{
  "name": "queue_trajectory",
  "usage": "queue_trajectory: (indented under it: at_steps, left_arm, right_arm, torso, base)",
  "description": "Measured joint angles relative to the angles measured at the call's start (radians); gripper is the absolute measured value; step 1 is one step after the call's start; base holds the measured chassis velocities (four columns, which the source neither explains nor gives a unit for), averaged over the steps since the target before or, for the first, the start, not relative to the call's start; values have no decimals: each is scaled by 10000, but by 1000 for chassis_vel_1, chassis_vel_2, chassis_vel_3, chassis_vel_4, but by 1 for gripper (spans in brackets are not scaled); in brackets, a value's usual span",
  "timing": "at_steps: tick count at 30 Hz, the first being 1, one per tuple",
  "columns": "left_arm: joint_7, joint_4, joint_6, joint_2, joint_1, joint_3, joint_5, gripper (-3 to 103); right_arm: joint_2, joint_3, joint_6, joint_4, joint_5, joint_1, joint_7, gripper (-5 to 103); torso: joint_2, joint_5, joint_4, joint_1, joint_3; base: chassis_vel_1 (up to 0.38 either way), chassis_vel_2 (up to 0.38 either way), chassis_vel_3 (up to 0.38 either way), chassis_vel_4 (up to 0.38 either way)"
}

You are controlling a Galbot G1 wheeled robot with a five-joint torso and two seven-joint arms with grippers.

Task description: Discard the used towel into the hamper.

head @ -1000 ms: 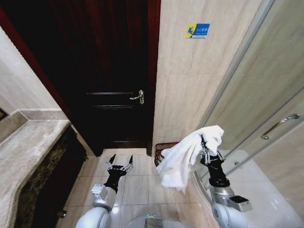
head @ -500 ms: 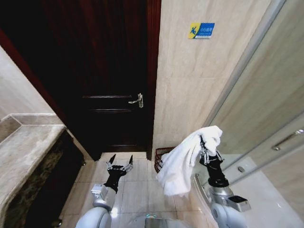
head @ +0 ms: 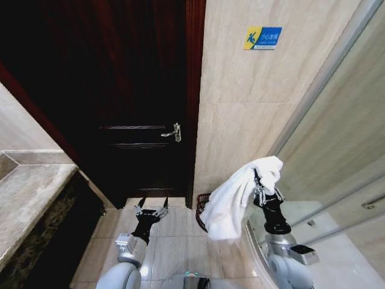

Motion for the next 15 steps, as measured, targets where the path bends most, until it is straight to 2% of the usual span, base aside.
queue_trajectory:
  at_steps: [15]
  left_arm:
    - [0, 1, 0, -3, 0, 1, 0, 99]
  right_arm:
    - [84, -194, 120, -247, -151, 79, 16, 12]
  torso:
    - [0, 1, -1, 3, 0]
  base:
    - [7, 6, -7, -7]
